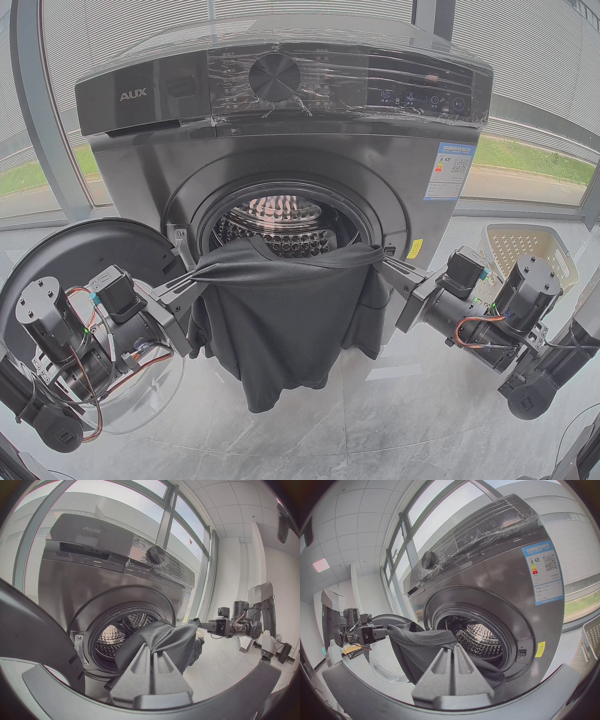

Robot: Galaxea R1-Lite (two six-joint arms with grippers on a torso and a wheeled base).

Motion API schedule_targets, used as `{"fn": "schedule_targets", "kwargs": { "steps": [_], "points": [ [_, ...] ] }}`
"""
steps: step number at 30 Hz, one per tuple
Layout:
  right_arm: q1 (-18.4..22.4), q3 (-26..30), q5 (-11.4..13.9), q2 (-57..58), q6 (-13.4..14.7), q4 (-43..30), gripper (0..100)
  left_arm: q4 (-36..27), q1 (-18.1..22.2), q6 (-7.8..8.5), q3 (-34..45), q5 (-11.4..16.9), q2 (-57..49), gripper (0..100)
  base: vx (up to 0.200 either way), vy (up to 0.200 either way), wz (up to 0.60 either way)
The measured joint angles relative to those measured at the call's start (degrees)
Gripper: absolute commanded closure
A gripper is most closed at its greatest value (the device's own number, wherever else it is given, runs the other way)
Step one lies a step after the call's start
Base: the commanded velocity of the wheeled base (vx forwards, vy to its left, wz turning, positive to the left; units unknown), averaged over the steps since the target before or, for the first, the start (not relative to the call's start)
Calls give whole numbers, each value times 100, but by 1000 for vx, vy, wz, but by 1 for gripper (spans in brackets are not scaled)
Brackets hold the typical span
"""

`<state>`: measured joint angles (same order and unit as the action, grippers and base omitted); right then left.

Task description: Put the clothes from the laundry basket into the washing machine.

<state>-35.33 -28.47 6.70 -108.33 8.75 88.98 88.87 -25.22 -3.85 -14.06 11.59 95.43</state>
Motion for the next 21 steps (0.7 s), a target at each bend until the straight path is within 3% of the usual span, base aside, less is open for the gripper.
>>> {"fn": "schedule_targets", "kwargs": {
  "steps": [3,4,13,21],
  "points": [
    [0,55,2,-18,-2,0,100,-2,-60,11,-63,0,62,100,0,0,0],
    [-2,85,7,-22,-2,0,0,-5,-93,13,-105,1,96,100,0,0,0],
    [-83,758,55,-190,-93,0,0,2,-352,9,-647,-134,516,100,0,0,0],
    [-267,1093,361,-461,-206,2,0,4,-477,-38,-822,-189,730,100,0,0,0]
  ]
}}
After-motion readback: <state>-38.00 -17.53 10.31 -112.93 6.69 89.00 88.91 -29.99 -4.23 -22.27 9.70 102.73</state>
